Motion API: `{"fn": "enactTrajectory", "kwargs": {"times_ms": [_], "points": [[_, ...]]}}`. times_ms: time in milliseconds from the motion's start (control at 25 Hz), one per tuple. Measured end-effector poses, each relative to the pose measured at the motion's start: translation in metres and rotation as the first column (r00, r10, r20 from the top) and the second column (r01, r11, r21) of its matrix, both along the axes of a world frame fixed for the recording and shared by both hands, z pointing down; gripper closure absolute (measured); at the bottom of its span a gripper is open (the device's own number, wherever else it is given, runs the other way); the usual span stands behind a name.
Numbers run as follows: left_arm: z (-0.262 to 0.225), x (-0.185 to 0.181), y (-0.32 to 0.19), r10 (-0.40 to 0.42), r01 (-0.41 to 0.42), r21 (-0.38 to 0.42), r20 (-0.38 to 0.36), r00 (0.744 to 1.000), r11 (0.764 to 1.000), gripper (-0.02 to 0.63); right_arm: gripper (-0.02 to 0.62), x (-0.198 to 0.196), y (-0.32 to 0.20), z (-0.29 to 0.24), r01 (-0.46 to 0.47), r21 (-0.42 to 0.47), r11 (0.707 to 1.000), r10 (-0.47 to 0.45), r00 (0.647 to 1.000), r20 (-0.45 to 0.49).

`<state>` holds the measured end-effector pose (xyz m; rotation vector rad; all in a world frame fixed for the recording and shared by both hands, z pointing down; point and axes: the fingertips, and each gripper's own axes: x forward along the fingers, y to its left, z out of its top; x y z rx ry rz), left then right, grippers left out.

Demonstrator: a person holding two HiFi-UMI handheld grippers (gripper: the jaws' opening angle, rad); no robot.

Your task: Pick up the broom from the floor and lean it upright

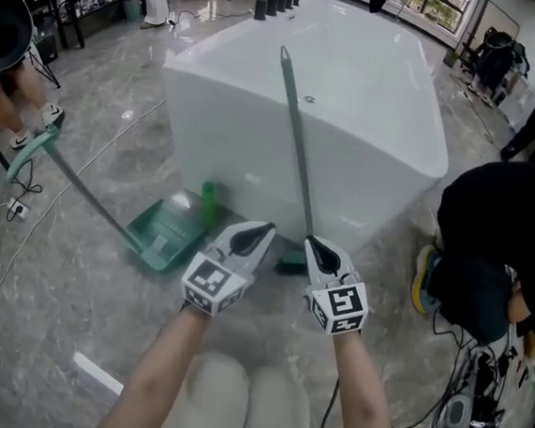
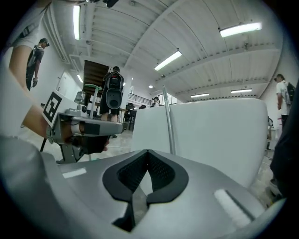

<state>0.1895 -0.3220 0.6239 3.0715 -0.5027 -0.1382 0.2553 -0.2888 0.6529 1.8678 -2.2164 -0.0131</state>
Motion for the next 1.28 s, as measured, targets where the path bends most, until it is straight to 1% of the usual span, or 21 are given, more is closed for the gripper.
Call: {"fn": "enactTrajectory", "kwargs": {"times_ms": [120,280,400,520,720,840,920,1000,1120,1280], "points": [[-0.020,0.010,0.009,0.010,-0.010,-0.018,0.007,1.000,1.000,0.606,0.594,-0.001,0.004,-0.021,0.014,-0.028,1.000,-0.013,1.000,0.014],[-0.058,0.010,0.037,0.053,-0.051,-0.027,0.069,0.996,0.998,0.606,0.594,-0.027,0.026,-0.060,0.050,-0.090,0.995,-0.046,0.998,0.044],[-0.103,0.008,0.050,0.069,-0.067,-0.026,0.095,0.993,0.997,0.606,0.594,-0.041,0.037,-0.107,0.053,-0.101,0.993,-0.048,0.997,0.053],[-0.165,0.006,0.060,0.074,-0.072,-0.027,0.099,0.992,0.997,0.606,0.594,-0.045,0.047,-0.172,0.045,-0.095,0.994,-0.038,0.997,0.070],[-0.295,-0.008,0.086,0.103,-0.104,0.002,0.074,0.992,0.995,0.606,0.594,-0.052,0.074,-0.296,0.032,-0.077,0.997,-0.024,0.995,0.098],[-0.365,-0.019,0.100,0.121,-0.122,0.012,0.039,0.992,0.992,0.606,0.594,-0.065,0.089,-0.364,0.033,-0.057,0.998,-0.029,0.997,0.075],[-0.401,-0.025,0.106,0.130,-0.130,0.019,0.018,0.991,0.991,0.606,0.594,-0.073,0.097,-0.401,0.035,-0.037,0.999,-0.033,0.998,0.060],[-0.425,-0.027,0.107,0.122,-0.123,0.023,0.019,0.992,0.992,0.606,0.594,-0.080,0.102,-0.428,0.041,-0.021,0.999,-0.040,0.998,0.050],[-0.447,-0.026,0.109,0.104,-0.104,0.020,0.016,0.994,0.994,0.606,0.594,-0.085,0.110,-0.456,0.038,0.010,0.999,-0.038,0.999,0.023],[-0.477,-0.025,0.117,0.102,-0.103,0.040,0.019,0.995,0.994,0.606,0.594,-0.078,0.117,-0.498,0.004,0.094,0.996,-0.008,0.999,0.049]]}}
